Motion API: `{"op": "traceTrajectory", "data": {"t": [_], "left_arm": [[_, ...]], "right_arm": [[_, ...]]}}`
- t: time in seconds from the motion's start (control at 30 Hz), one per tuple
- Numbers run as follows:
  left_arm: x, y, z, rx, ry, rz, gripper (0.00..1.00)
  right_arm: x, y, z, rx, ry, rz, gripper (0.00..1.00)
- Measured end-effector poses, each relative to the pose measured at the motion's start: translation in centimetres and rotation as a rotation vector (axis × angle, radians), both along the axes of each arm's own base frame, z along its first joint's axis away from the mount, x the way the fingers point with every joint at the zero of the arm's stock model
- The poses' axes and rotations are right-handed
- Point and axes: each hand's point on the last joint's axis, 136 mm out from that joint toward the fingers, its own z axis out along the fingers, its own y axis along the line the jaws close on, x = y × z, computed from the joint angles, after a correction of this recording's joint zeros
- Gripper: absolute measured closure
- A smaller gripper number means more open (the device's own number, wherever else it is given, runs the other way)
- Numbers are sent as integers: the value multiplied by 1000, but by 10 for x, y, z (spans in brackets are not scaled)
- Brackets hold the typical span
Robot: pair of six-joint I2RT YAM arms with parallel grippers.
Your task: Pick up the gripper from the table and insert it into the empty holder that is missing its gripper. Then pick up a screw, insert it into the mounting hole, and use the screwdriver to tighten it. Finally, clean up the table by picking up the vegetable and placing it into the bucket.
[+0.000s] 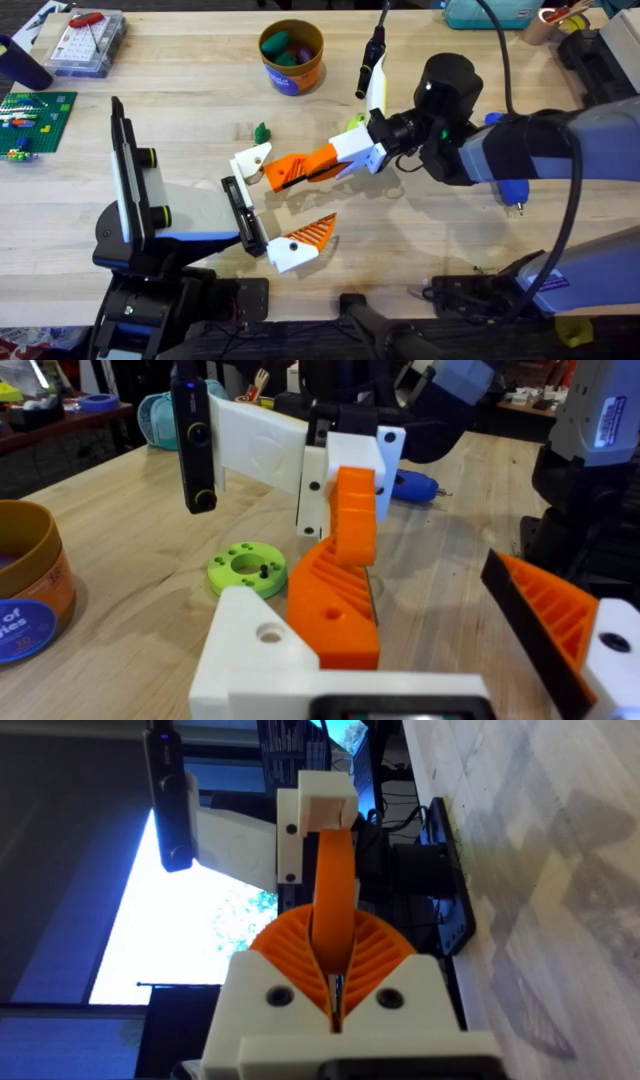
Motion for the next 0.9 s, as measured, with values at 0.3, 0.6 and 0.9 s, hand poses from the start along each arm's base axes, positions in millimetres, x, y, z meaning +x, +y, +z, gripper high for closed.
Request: {"op": "traceTrajectory", "data": {"t": [0.3, 0.6, 0.9], "left_arm": [[0, 0, 0, 0, 2, -2, 16], [0, 0, 0, 0, 2, -2, 14], [0, 0, 0, 0, 2, -2, 14]], "right_arm": [[-2, -1, 0, 1, 4, 14, 982], [-2, -1, 2, 7, -7, 15, 982], [-2, -1, 3, -2, 18, 14, 982]]}}
